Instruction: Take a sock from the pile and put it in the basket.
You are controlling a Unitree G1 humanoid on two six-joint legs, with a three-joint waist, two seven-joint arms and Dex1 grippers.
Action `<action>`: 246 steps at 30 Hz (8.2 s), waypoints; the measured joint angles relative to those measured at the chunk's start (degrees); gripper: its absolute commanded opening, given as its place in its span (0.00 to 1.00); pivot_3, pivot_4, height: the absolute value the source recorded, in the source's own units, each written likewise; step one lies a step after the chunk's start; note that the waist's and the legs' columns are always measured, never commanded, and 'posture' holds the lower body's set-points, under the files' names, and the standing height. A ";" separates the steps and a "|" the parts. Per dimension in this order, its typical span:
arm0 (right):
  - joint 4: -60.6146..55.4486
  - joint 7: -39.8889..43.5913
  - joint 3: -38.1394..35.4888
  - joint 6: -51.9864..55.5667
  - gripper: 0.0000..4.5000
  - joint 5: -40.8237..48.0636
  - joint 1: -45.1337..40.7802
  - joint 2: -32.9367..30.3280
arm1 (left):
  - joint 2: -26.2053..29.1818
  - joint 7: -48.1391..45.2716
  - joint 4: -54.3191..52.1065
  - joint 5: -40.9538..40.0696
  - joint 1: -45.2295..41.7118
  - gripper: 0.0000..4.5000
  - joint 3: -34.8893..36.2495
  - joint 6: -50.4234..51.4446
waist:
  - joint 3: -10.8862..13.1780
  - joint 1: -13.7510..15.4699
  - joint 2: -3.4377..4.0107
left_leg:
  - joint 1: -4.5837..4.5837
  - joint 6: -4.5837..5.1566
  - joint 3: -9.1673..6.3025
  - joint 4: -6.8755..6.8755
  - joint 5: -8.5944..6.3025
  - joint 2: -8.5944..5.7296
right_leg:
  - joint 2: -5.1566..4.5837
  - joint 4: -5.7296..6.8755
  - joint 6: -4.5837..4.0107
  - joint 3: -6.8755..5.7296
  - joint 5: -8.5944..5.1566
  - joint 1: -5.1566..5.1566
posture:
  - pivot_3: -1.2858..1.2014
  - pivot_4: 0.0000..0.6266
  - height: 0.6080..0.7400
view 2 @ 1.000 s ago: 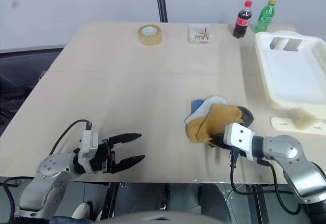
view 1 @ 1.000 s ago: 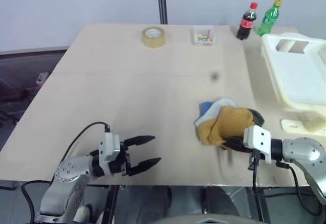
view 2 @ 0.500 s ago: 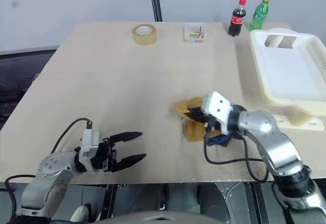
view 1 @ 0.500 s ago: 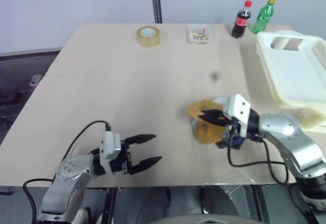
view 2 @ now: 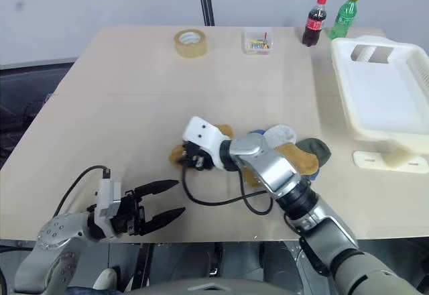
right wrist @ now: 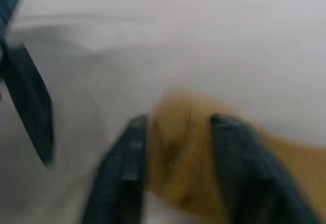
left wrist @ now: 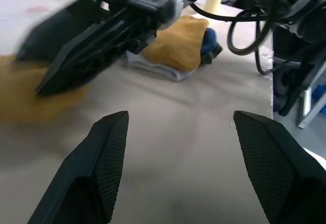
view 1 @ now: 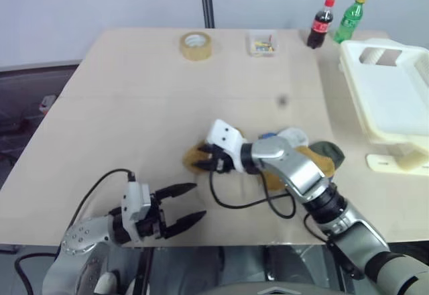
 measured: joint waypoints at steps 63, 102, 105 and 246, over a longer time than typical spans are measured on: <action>-18.13 -1.25 -7.82 38.86 0.50 16.10 4.60 -12.94 | 1.72 -0.62 -1.91 -2.34 -0.01 0.78 2.29 2.31 | 0.05 -1.18 0.08 | -0.12 -0.05 0.10 -0.12 0.05 0.00 | 0.08 0.08 -0.01 0.12 0.00 -0.27 | 0.52 0.24 1.00; -22.68 12.03 -10.21 -4.77 0.03 1.82 19.20 -37.65 | 0.24 -2.38 3.15 -1.33 -4.85 0.78 0.11 1.61 | 0.13 -0.74 -0.05 | 0.01 -0.05 0.01 0.06 0.05 0.05 | 0.11 0.03 0.01 0.02 0.00 0.04 | 0.52 0.24 1.00; -22.70 12.01 -10.99 -4.14 0.03 2.69 18.87 -37.25 | 0.20 -2.21 3.11 -1.20 -4.73 0.78 0.11 1.62 | 0.13 -0.73 -0.05 | 0.01 -0.04 0.01 0.07 0.05 0.05 | 0.11 0.04 0.01 0.02 0.00 0.05 | 0.52 0.24 1.00; -22.89 -2.39 -7.51 29.25 0.00 15.98 6.12 -15.18 | -15.57 24.73 -19.31 -5.50 25.72 0.02 16.03 8.62 | 0.39 -1.30 -0.17 | -0.23 -0.24 0.03 -0.26 0.18 0.03 | 0.07 0.02 -0.09 0.05 -0.03 -0.37 | 0.52 0.24 1.00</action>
